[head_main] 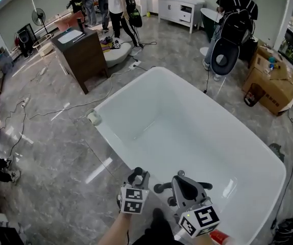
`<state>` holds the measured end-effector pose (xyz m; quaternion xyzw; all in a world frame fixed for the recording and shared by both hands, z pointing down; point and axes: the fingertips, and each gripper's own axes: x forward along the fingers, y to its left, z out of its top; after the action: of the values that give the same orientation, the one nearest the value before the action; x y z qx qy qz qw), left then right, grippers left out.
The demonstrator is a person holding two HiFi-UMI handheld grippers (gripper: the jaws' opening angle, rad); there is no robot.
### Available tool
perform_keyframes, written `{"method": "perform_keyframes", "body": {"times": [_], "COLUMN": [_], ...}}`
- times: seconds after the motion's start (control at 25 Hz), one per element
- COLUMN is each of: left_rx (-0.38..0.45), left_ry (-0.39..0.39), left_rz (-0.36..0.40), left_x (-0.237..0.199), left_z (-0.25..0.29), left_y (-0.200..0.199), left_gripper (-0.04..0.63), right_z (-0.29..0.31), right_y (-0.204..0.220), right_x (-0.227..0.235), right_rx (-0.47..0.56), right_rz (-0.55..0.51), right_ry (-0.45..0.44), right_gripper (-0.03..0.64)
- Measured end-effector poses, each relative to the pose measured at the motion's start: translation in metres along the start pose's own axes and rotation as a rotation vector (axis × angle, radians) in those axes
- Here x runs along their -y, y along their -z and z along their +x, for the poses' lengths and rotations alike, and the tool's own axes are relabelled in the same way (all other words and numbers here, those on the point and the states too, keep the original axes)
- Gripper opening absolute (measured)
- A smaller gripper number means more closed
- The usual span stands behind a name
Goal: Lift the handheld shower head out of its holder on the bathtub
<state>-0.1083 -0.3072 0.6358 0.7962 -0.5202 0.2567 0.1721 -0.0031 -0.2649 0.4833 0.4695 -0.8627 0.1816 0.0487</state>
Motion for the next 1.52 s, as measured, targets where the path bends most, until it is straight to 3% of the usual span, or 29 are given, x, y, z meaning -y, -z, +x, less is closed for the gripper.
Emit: {"method": "perform_keyframes", "body": {"times": [0.4, 1.52], "left_rx": [0.075, 0.184], "left_ry": [-0.007, 0.02], "left_rz": [0.022, 0.065], "left_x": [0.004, 0.028], "left_z": [-0.043, -0.144], "left_y": [-0.041, -0.096], "left_gripper": [0.15, 0.151], "right_z": [-0.013, -0.053], "right_y": [-0.013, -0.037], "right_x": [-0.014, -0.05], "right_rx": [0.022, 0.063], "right_rz": [-0.013, -0.045], "right_ry": [-0.009, 0.004], "right_gripper": [0.006, 0.006]}}
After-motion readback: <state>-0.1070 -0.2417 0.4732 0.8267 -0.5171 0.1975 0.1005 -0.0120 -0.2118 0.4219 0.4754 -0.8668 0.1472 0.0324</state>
